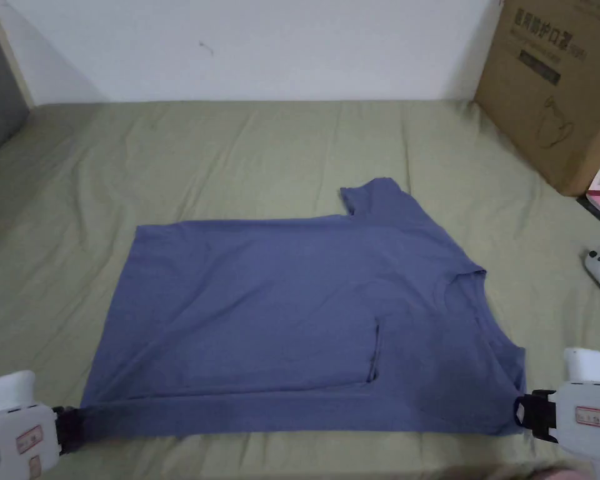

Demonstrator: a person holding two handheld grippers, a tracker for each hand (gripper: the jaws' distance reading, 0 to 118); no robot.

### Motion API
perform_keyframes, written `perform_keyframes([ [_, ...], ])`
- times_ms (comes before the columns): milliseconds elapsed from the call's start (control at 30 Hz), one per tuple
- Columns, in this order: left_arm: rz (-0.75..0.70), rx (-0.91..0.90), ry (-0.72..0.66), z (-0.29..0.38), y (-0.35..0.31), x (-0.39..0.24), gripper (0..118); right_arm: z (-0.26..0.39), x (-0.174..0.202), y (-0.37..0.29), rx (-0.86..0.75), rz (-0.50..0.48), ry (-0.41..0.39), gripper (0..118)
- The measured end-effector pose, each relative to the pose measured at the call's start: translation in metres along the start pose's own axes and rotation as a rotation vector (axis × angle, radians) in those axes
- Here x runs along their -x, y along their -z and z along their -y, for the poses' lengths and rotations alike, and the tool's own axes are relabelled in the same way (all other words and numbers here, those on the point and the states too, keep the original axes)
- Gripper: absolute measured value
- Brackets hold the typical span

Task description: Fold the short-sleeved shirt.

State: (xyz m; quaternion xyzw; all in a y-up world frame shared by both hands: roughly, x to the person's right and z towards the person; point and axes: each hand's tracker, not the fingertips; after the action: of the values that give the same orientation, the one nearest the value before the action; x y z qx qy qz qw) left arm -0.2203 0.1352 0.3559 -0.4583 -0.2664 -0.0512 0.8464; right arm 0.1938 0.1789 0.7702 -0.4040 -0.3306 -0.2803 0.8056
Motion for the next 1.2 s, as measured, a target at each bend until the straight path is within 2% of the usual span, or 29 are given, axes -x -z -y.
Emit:
perform_keyframes([
  [133,0.006,-0.004,0.020,-0.006,-0.008,0.001,3,-0.007,-0.002,-0.006,-0.030,-0.016,-0.018,2],
  [167,0.007,-0.005,0.023,-0.007,-0.009,0.002,3,-0.011,-0.002,-0.006,-0.031,-0.017,-0.022,22],
  [233,0.011,-0.005,0.020,-0.007,-0.011,0.001,3,-0.016,-0.002,0.001,-0.027,-0.006,-0.033,69],
  [267,0.009,-0.003,0.021,-0.007,-0.012,-0.002,3,-0.018,-0.003,0.007,-0.021,-0.006,-0.039,79],
  [333,0.005,0.000,0.022,-0.005,-0.011,-0.001,3,-0.021,-0.005,0.022,0.037,0.012,-0.034,79],
  [367,0.004,0.001,0.021,-0.004,-0.011,-0.001,3,-0.019,-0.006,0.028,0.046,0.004,-0.040,73],
  [400,0.002,0.005,0.018,-0.004,-0.012,-0.004,3,-0.016,-0.007,0.032,0.049,-0.003,-0.045,54],
  [433,0.003,0.007,0.013,-0.003,-0.011,-0.003,3,-0.013,-0.007,0.037,0.069,-0.006,-0.062,23],
  [467,0.005,0.009,0.009,-0.002,-0.011,-0.001,3,-0.009,-0.006,0.042,0.099,0.034,-0.061,2],
  [500,0.005,0.012,0.004,-0.002,-0.012,0.000,3,-0.006,-0.007,0.045,0.100,0.040,-0.054,2],
  [533,0.009,0.012,-0.002,-0.002,-0.013,-0.002,3,-0.001,-0.010,0.045,0.132,-0.016,-0.068,2],
  [800,0.013,0.013,0.006,-0.013,-0.022,-0.007,3,-0.021,-0.009,0.013,0.006,-0.008,0.013,2],
  [1000,0.038,-0.002,0.007,-0.055,-0.023,-0.014,3,-0.077,-0.009,-0.002,-0.062,-0.040,0.033,2],
  [1200,0.011,0.012,0.079,-0.112,0.016,-0.037,3,-0.138,-0.001,0.046,-0.034,0.013,0.015,2],
])
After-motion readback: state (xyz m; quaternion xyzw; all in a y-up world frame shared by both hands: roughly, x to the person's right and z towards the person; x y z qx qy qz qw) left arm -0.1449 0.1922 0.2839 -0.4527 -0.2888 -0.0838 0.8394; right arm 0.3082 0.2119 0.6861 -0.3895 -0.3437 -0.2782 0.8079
